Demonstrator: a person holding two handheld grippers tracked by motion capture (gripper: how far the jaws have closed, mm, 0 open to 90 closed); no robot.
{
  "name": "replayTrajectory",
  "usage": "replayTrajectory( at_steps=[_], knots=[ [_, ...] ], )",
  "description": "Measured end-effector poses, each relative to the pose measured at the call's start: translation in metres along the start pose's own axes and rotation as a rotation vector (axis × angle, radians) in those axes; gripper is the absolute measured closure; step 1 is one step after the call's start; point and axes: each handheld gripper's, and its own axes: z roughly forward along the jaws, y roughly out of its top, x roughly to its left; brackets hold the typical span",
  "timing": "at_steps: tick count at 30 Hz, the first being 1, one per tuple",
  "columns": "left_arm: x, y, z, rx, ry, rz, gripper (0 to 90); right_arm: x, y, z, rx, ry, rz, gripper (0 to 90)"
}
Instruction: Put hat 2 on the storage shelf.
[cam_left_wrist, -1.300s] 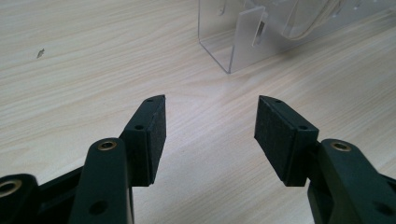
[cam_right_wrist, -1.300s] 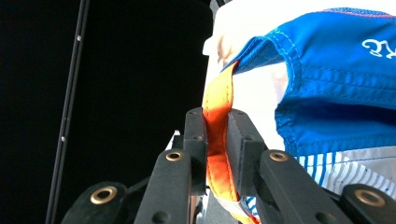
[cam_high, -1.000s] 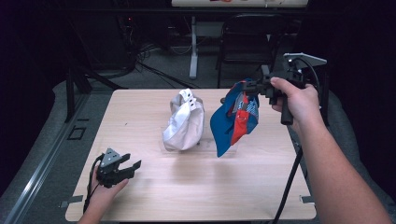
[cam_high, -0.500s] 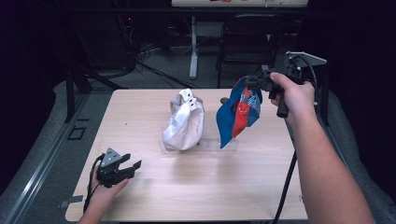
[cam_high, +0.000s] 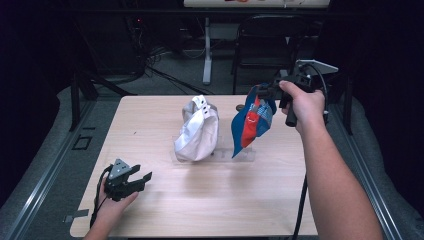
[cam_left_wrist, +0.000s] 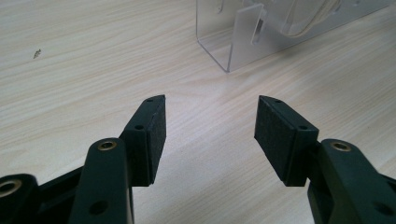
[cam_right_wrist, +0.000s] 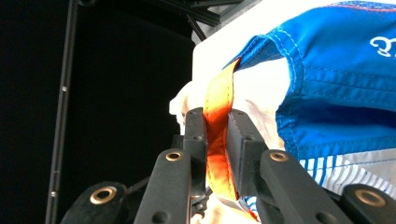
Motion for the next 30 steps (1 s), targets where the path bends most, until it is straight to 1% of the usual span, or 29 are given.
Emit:
replayTrajectory(
  at_steps=[3,5,7,8,10,12,13,14,17,19,25,27,30],
  knots=[
    [0.0,0.0,0.0,-0.007,0.005,-0.003,44.0,-0.001,-0.002,0.007,0.004,0.006,-0.003,79.2],
    [0.0,0.0,0.0,-0.006,0.006,-0.002,44.1,-0.001,-0.002,0.011,0.018,-0.009,-0.008,79.2],
    [0.001,0.0,-0.001,0.003,0.004,0.001,44.1,-0.003,-0.003,0.014,0.027,-0.002,-0.009,79.2],
    [0.001,0.0,-0.001,0.003,0.004,0.0,44.1,-0.003,-0.005,0.017,0.02,-0.005,-0.004,79.2],
    [0.001,0.0,-0.001,0.002,0.004,0.001,44.1,-0.005,-0.006,0.019,0.037,-0.018,-0.013,79.1],
    [0.001,0.0,-0.001,0.002,0.003,0.001,44.1,-0.008,-0.008,0.024,0.043,-0.023,-0.016,79.1],
    [0.0,0.0,0.0,-0.008,0.006,-0.001,44.1,-0.01,-0.008,0.026,0.051,-0.03,-0.024,79.0],
    [0.0,0.0,0.0,-0.007,0.005,-0.002,44.1,-0.013,-0.01,0.028,0.058,-0.032,-0.031,79.0],
    [0.0,-0.001,0.001,-0.007,0.005,-0.004,44.1,-0.02,-0.013,0.036,0.073,-0.036,-0.031,78.8],
    [0.0,-0.001,0.001,0.0,0.0,-0.006,44.1,-0.023,-0.014,0.039,0.079,-0.049,-0.041,78.7],
    [0.001,-0.001,0.001,0.0,0.0,-0.012,44.1,-0.029,-0.017,0.044,0.096,-0.052,-0.052,77.6],
    [0.001,-0.001,0.001,-0.001,0.002,-0.007,44.0,-0.03,-0.019,0.045,0.095,-0.063,-0.064,77.1],
    [0.001,-0.001,0.0,0.005,0.004,-0.003,44.1,-0.03,-0.021,0.047,0.105,-0.065,-0.068,76.8]
  ],
)
